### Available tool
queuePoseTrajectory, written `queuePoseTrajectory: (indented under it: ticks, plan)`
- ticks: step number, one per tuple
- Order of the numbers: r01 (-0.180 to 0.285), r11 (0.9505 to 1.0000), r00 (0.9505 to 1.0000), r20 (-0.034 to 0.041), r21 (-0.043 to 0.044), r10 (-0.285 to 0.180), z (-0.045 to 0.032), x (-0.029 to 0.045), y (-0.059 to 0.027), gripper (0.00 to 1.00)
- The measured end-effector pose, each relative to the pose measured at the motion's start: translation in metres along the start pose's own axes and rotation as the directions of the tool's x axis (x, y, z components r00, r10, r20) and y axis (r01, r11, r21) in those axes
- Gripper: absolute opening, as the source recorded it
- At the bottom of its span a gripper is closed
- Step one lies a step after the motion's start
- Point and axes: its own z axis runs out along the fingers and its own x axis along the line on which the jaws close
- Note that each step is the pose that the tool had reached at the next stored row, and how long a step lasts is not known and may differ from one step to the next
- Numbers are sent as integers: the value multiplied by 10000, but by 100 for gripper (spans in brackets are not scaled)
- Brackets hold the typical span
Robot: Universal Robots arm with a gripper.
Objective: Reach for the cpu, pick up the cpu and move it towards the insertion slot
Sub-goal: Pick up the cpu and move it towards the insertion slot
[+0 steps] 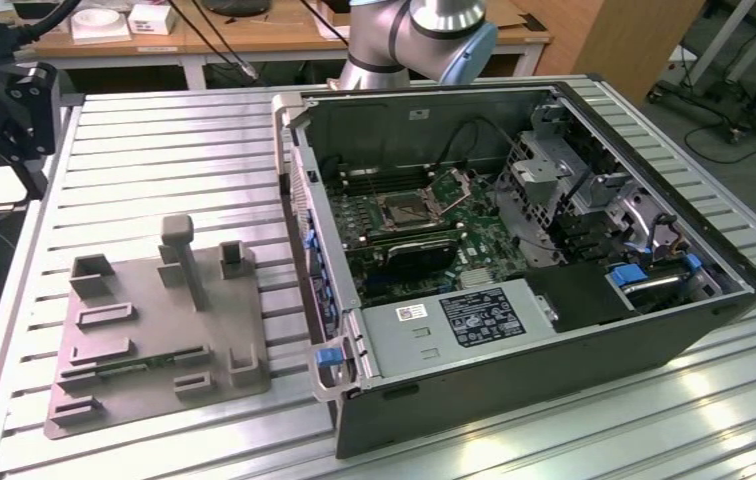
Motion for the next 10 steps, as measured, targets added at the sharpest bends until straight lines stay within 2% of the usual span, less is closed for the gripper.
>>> queuePoseTrajectory:
  ticks: [2, 10]
  plan:
    - [-1, 10000, 10000, 3, -2, 1, 1, -30, 2, 54]
    - [-2, 10000, 10000, 3, -2, 2, 1, -58, 2, 54]
